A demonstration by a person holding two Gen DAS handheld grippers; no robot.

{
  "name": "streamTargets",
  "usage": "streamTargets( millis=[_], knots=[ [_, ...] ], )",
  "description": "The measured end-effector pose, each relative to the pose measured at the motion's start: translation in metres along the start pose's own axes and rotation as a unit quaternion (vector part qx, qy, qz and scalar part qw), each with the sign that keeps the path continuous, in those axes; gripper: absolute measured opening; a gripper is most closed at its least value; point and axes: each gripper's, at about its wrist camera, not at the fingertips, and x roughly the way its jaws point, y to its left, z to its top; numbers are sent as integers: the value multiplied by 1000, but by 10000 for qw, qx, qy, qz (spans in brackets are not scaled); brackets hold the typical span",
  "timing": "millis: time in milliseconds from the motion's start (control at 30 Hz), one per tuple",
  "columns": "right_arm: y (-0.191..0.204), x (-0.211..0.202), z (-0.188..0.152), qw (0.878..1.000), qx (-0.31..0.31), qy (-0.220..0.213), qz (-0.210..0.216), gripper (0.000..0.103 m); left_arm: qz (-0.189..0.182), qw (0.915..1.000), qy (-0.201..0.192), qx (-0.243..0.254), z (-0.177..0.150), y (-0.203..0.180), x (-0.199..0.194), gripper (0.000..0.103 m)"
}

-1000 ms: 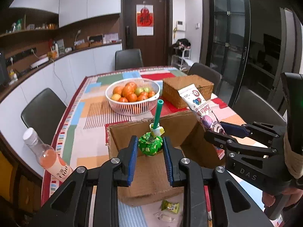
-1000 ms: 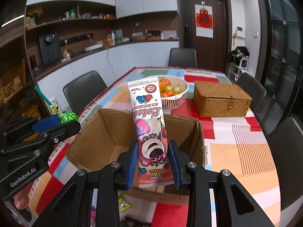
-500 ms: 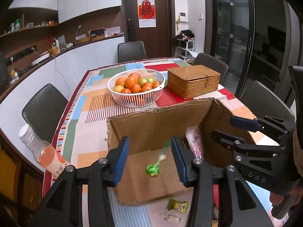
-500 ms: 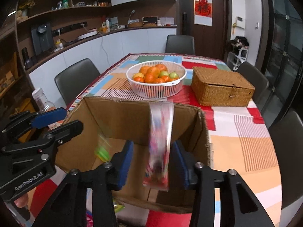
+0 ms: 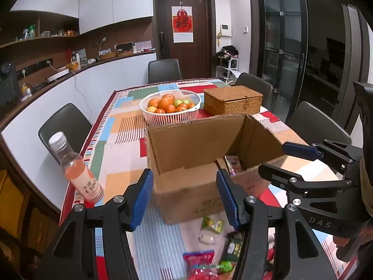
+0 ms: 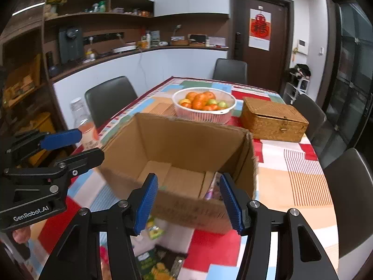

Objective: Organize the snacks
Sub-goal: 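Open both tools to drop the lollipop and Lotso bar into the box, then grasp the red candy bag with the left tool while the right tool grasps the green cracker packet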

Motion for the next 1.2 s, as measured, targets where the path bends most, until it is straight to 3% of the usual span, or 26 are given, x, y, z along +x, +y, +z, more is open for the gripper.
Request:
streamTargets(
  millis=[267,500,867,1200],
  knots=[
    [22,-12,-25,9994,-205,195,204,56,43,9999,155,-56,-33,4,-22,58],
    [38,-7,-49,9973,-338,562,335,56,-8,9984,529,-220,-67,7,-23,58],
    [52,10,-89,9895,-578,1264,386,56,-161,9911,1297,-250,-116,2,-2,58],
    [51,27,-111,9813,-678,1754,417,56,-306,9831,1793,-195,-136,-5,26,58]
  ],
)
